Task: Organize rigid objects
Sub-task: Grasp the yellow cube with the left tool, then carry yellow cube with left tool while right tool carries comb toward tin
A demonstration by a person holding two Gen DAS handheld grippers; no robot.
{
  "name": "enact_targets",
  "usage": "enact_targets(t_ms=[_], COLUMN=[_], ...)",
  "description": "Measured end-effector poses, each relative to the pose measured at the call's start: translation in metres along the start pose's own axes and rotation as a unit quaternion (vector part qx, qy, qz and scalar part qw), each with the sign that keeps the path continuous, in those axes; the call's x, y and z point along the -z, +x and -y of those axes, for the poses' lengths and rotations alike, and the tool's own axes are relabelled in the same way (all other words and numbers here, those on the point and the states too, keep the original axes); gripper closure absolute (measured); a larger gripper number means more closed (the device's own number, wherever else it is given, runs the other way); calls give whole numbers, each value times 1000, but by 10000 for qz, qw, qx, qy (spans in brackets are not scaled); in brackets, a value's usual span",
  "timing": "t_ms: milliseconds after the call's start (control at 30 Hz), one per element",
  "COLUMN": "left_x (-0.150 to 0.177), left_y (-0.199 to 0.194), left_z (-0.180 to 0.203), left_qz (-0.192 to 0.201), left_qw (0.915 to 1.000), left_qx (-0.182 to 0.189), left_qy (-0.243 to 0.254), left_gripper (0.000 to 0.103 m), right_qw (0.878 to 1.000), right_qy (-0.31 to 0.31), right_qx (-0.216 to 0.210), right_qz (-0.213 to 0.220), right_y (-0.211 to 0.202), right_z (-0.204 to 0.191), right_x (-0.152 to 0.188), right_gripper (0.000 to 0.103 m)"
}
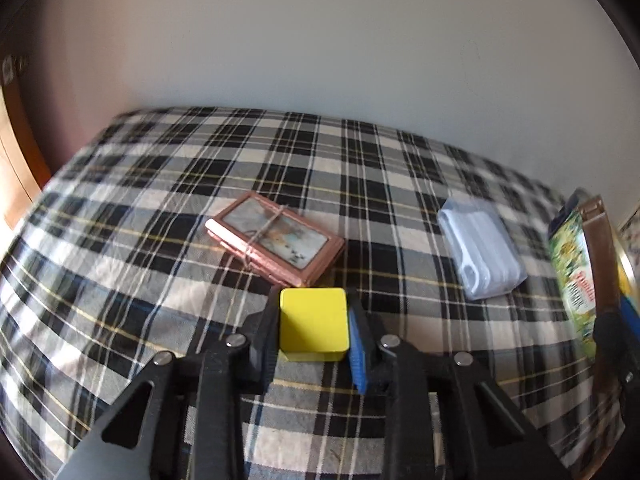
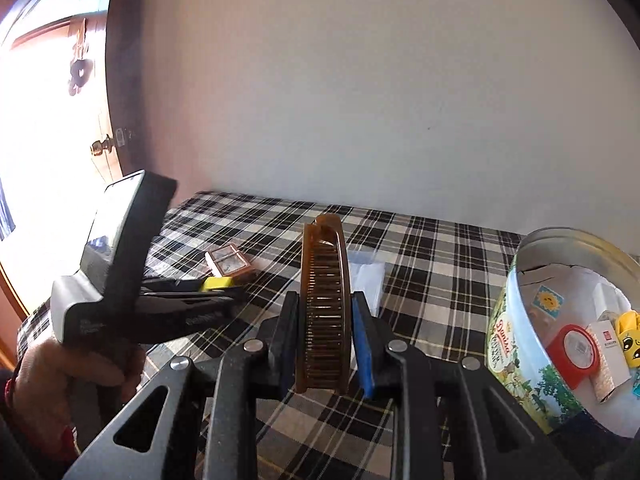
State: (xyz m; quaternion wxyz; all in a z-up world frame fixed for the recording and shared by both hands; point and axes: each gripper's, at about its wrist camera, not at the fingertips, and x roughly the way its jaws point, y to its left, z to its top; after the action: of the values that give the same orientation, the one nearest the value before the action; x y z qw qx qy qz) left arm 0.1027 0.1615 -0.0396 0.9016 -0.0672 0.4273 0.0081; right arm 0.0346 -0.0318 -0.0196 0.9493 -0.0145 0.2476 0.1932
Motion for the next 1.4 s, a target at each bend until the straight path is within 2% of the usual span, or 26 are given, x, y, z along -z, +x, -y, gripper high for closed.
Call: enact_targets(t_ms=[133, 333, 400, 567, 800, 967, 1067, 1233, 1400], left_x=[6, 11, 8, 6, 9, 11, 11, 14, 17], left_y=[-7, -36, -37, -34, -8, -10, -11, -31, -51], left_z=[-15, -13, -14, -17, -10, -16, -13, -9, 4], left_qz=[108, 851, 935, 801, 72, 195, 223, 810, 1480], left_qw=[9989, 9944, 9939, 9948, 9984, 9969, 9975, 9950, 9883], left_qx=[281, 390, 367, 411, 255, 379, 347, 295, 154], left_qy=[-367, -493, -462, -473, -492, -661, -581, -498, -328], left_gripper=[75, 75, 75, 75, 75, 75, 76, 76, 76], right_qw=[9997, 9982, 9975, 9973, 9974, 9979, 9979, 9968, 9953], right_qy=[126, 319, 343, 358, 406, 395, 390, 435, 333], right_qx=[14, 8, -17, 33, -16, -29, -1, -5, 106], right_qz=[199, 506, 621, 646, 588, 512, 516, 678, 906], right_y=[-8, -20, -25, -28, -26, -23, -23, -29, -41], right_z=[5, 13, 14, 15, 15, 15, 15, 18, 20], right_x=[-2, -5, -6, -7, -8, -8, -7, -9, -9], right_gripper=[76, 76, 76, 76, 75, 76, 75, 75, 75])
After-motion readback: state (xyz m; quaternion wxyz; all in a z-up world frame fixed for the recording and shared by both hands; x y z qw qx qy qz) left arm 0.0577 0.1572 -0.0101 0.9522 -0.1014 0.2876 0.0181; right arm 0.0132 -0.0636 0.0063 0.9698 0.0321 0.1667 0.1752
